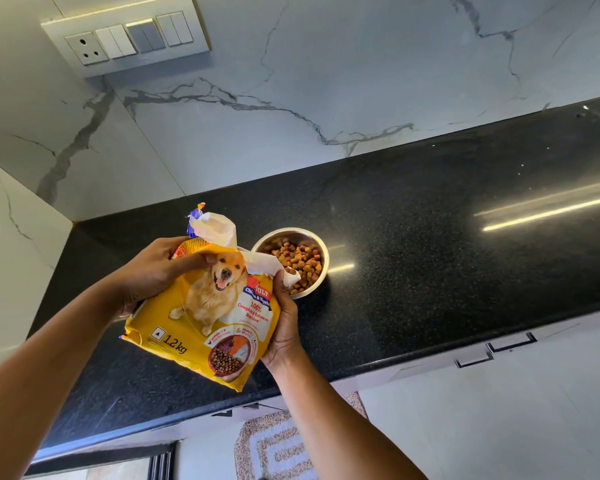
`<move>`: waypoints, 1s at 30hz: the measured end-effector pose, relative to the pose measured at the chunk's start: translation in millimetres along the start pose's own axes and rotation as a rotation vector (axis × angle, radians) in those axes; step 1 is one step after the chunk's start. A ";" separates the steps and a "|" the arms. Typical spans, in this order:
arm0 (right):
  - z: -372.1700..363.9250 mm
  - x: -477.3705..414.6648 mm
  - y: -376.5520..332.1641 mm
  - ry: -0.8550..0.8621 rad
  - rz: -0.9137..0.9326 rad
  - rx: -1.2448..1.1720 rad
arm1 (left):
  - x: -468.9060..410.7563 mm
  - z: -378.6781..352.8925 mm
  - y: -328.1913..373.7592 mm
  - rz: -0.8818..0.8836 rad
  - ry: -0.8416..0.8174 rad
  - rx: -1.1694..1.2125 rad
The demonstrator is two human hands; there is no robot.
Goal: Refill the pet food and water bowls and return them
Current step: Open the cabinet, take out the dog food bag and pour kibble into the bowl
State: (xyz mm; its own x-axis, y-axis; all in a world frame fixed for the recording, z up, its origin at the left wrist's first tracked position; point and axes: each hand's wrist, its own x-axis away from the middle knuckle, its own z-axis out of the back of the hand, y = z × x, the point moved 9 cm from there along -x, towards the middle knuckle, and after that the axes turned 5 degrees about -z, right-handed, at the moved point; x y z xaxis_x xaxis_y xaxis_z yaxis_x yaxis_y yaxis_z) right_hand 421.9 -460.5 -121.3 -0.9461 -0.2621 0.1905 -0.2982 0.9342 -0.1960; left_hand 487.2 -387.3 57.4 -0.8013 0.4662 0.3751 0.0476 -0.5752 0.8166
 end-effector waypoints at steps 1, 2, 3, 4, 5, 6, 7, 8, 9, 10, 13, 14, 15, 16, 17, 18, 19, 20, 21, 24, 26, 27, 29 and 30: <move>0.0 0.0 -1.1 0.007 -0.004 0.007 | -0.2 0.0 0.7 -0.004 0.002 0.002; -0.7 0.0 -2.4 0.010 -0.010 0.017 | 0.1 0.0 1.6 -0.009 0.005 0.004; -1.7 -0.3 -3.9 0.011 -0.015 0.033 | 0.3 0.5 1.2 -0.012 0.011 0.011; -2.9 -0.2 -5.8 0.008 -0.021 0.049 | 1.1 0.9 0.5 -0.015 0.017 0.020; -3.6 0.2 -8.0 0.012 -0.022 0.073 | 1.7 1.3 -0.7 -0.019 0.024 0.030; -4.3 0.8 -10.7 0.020 -0.021 0.097 | 2.6 1.9 -2.6 -0.019 0.031 0.040; -4.4 1.7 -12.9 0.031 -0.018 0.115 | 3.4 2.0 -4.1 -0.021 0.036 0.052; -4.4 2.5 -14.4 0.040 -0.019 0.120 | 4.4 1.7 -6.0 -0.020 0.040 0.068; -3.6 3.0 -15.6 0.053 -0.022 0.120 | 5.5 0.8 -7.4 -0.023 0.039 0.084; -3.3 3.9 -16.0 0.059 -0.030 0.117 | 6.3 0.1 -8.9 -0.023 0.039 0.096; -4.9 6.8 -14.7 0.062 -0.059 0.134 | 8.7 -1.1 -15.4 -0.017 0.045 0.129; -6.6 8.0 -15.3 0.057 -0.060 0.139 | 9.7 -1.3 -17.9 -0.014 0.049 0.141; -7.2 9.1 -16.7 0.060 -0.055 0.145 | 10.0 -1.7 -19.7 -0.012 0.050 0.148; -8.2 9.5 -17.5 0.061 -0.053 0.141 | 10.7 -1.4 -21.5 -0.011 0.052 0.154; -8.8 9.8 -17.6 0.060 -0.054 0.130 | 11.1 -1.1 -22.5 -0.010 0.054 0.159; -10.0 10.3 -17.7 0.060 -0.053 0.121 | 11.2 -0.5 -23.3 -0.009 0.057 0.164; -10.3 10.3 -17.4 0.063 -0.051 0.117 | 11.4 0.3 -23.9 -0.009 0.060 0.168; -10.6 10.2 -16.6 0.060 -0.052 0.112 | 11.4 1.0 -23.8 -0.009 0.063 0.169; -11.3 10.0 -15.9 0.057 -0.049 0.114 | 11.2 2.0 -23.9 -0.011 0.067 0.167; -10.7 10.6 -15.5 0.059 -0.031 0.117 | 11.8 3.8 -23.7 -0.022 0.072 0.162; -10.8 12.3 -17.1 0.071 -0.017 0.124 | 12.3 2.2 -24.9 -0.026 0.064 0.167; -9.6 13.2 -18.0 0.083 -0.009 0.129 | 12.7 0.9 -26.1 -0.027 0.060 0.172; -6.3 14.8 -18.8 0.112 -0.001 0.141 | 14.0 -2.1 -28.5 -0.031 0.054 0.190; -5.8 16.5 -19.5 0.122 0.001 0.144 | 15.5 -3.5 -29.5 -0.035 0.054 0.199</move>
State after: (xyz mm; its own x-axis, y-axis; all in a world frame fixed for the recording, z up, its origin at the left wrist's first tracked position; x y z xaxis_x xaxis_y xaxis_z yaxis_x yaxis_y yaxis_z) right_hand 412.8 -481.6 -108.8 -0.9266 -0.2214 0.3040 -0.3205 0.8878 -0.3304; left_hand 471.3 -365.5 37.5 -0.8351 0.4437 0.3253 0.1319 -0.4127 0.9013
